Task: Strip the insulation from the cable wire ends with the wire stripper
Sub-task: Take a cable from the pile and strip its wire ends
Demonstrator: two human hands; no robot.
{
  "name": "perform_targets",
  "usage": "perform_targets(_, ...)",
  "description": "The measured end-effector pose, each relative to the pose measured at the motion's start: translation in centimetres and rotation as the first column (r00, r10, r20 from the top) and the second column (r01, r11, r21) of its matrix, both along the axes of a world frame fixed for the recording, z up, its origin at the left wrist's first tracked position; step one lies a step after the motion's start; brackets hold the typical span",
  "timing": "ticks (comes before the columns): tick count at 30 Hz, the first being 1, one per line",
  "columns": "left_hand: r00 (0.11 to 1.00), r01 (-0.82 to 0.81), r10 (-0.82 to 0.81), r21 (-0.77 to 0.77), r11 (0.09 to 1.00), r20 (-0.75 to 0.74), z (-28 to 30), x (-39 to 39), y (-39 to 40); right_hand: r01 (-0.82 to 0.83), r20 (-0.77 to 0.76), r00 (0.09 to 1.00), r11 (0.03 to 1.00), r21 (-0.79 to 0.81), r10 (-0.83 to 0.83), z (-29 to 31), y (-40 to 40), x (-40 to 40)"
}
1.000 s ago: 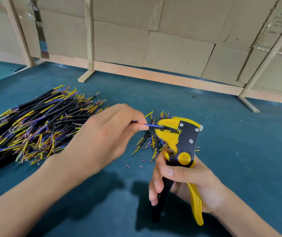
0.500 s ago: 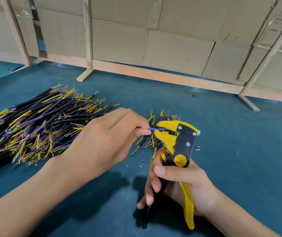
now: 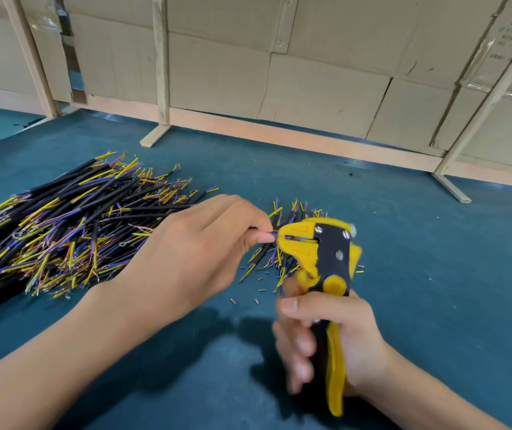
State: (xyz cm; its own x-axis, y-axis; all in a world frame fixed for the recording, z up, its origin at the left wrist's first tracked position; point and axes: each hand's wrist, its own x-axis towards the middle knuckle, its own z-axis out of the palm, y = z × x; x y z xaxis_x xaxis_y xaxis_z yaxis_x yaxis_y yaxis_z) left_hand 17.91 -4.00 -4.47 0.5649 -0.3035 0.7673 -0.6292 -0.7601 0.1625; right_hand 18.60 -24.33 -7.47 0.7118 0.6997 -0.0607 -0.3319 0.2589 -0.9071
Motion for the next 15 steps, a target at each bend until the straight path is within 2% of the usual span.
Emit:
perform_targets(3, 1.000, 0.014, -0.014, -0.002, 1.000, -0.013, -0.1, 0.1, -0.1, 0.076, -0.031, 0.997, 0.997, -0.026, -0.077, 0.2, 0.0, -0.1)
perform_targets(6, 1.000, 0.004, -0.004, 0.010, 1.000, -0.014, 0.0, 0.2, 0.3, 0.071, -0.028, 0.997, 0.997, -0.018, -0.071, 0.3, 0.1, -0.2)
perform_targets(10, 0.996, -0.084, 0.082, 0.094, 0.992, 0.025, 0.1, 0.4, 0.2, 0.088, -0.015, 0.996, 0.996, 0.021, -0.088, -0.1, 0.2, -0.4)
perform_targets(11, 0.986, -0.168, 0.167, 0.051, 0.984, 0.021, 0.3, 0.8, 0.8, 0.113, -0.023, 0.993, 0.992, 0.053, -0.112, -0.2, 0.1, -0.4)
perform_targets(13, 0.924, -0.380, 0.369, -0.168, 0.909, -0.095, 0.9, 1.9, 3.3, 0.166, -0.058, 0.985, 0.980, 0.112, -0.161, -0.4, 0.0, -0.3)
perform_targets(15, 0.902, -0.429, 0.383, -0.318, 0.846, -0.199, 1.2, 2.5, 5.7, 0.169, -0.057, 0.985, 0.979, 0.116, -0.164, -0.4, 0.2, -0.3)
